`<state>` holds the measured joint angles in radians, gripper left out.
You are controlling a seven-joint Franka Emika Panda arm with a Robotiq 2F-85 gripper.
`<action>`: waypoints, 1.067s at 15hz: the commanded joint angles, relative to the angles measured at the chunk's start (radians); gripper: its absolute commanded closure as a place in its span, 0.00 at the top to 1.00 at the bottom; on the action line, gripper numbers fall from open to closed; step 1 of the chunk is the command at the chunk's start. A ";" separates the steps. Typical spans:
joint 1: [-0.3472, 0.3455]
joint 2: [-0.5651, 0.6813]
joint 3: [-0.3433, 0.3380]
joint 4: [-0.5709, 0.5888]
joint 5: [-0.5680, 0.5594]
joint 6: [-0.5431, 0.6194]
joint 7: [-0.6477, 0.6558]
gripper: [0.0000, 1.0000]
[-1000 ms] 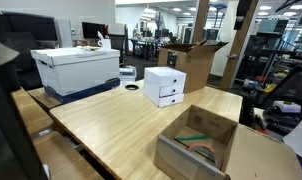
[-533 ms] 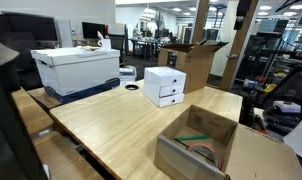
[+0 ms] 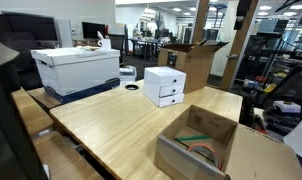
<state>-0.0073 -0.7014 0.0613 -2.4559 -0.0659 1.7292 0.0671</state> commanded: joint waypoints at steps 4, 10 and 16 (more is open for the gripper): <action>0.007 0.000 -0.005 0.002 -0.017 0.023 -0.009 1.00; 0.044 0.012 0.008 0.007 -0.003 0.059 -0.027 1.00; 0.103 0.015 0.023 0.001 0.021 0.079 -0.036 1.00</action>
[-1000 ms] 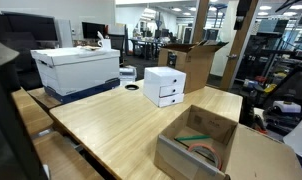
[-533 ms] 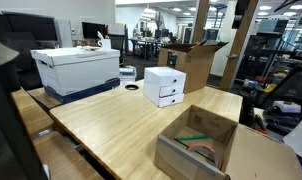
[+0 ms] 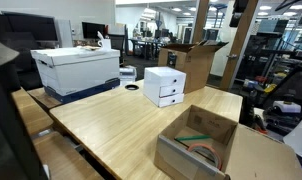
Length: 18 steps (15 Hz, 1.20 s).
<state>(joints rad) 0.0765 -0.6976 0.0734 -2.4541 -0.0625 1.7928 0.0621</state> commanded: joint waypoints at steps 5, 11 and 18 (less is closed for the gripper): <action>0.050 0.015 0.041 -0.008 0.007 0.052 -0.023 1.00; 0.055 0.035 0.086 -0.031 0.030 0.110 0.044 1.00; 0.061 0.030 0.154 -0.066 0.078 0.111 0.192 1.00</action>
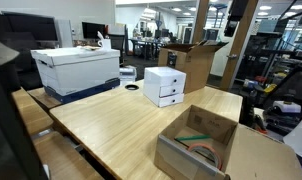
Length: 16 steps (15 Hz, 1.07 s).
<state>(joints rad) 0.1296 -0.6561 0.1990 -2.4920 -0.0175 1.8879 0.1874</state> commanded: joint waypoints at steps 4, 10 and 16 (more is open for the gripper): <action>0.027 -0.031 0.053 -0.078 0.071 0.042 0.117 1.00; 0.039 -0.017 0.079 -0.155 0.075 0.102 0.146 1.00; 0.040 0.001 0.086 -0.175 0.058 0.094 0.131 1.00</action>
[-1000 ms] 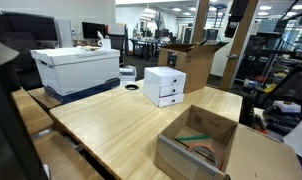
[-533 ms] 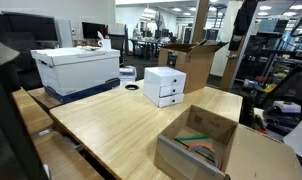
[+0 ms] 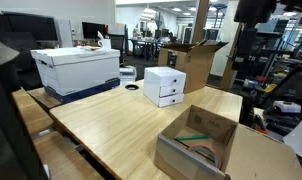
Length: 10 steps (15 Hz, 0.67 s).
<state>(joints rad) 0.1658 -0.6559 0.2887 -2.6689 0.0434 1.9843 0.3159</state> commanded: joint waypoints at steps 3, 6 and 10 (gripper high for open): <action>0.005 0.002 -0.003 -0.003 -0.003 0.002 0.002 1.00; 0.006 0.010 -0.006 -0.006 0.004 0.010 0.001 1.00; 0.019 0.045 0.000 0.002 0.010 0.037 -0.014 1.00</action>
<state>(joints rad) 0.1687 -0.6493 0.2890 -2.6731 0.0433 1.9888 0.3149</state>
